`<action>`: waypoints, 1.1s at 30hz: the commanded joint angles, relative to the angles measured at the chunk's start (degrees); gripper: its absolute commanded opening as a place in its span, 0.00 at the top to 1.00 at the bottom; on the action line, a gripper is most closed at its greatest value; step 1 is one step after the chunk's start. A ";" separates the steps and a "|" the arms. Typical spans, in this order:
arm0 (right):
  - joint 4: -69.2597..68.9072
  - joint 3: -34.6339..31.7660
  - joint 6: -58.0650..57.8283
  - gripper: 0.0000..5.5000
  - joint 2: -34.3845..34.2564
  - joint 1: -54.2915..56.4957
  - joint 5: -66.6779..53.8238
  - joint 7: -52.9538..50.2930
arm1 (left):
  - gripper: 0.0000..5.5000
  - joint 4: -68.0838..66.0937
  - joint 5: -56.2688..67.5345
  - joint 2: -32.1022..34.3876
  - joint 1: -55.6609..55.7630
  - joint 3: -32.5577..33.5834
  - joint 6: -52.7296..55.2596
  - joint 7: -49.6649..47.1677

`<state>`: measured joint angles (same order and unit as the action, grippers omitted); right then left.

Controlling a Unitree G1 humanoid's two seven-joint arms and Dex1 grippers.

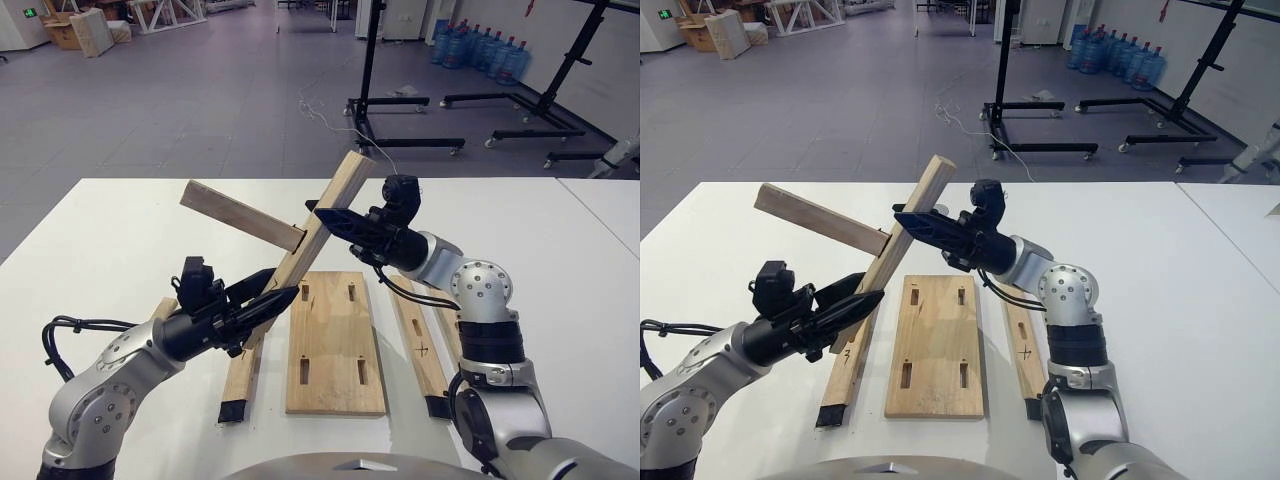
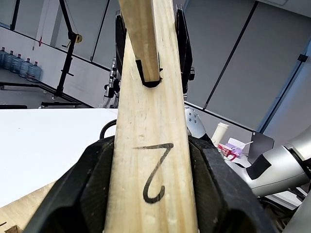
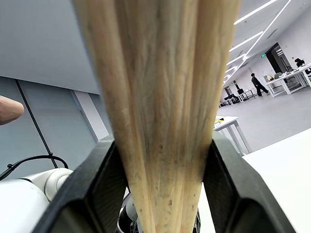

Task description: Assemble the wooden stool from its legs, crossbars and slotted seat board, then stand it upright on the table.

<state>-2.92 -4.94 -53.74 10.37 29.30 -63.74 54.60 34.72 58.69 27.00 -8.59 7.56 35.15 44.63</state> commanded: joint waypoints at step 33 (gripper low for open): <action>15.79 4.71 47.12 0.63 18.72 -2.95 37.19 19.04 | 0.40 -4.75 -7.80 -5.59 -4.21 5.60 -5.75 -18.73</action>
<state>11.14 -0.81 -7.83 28.27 27.22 -28.15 72.86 30.62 51.62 21.22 -13.29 12.73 29.76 26.49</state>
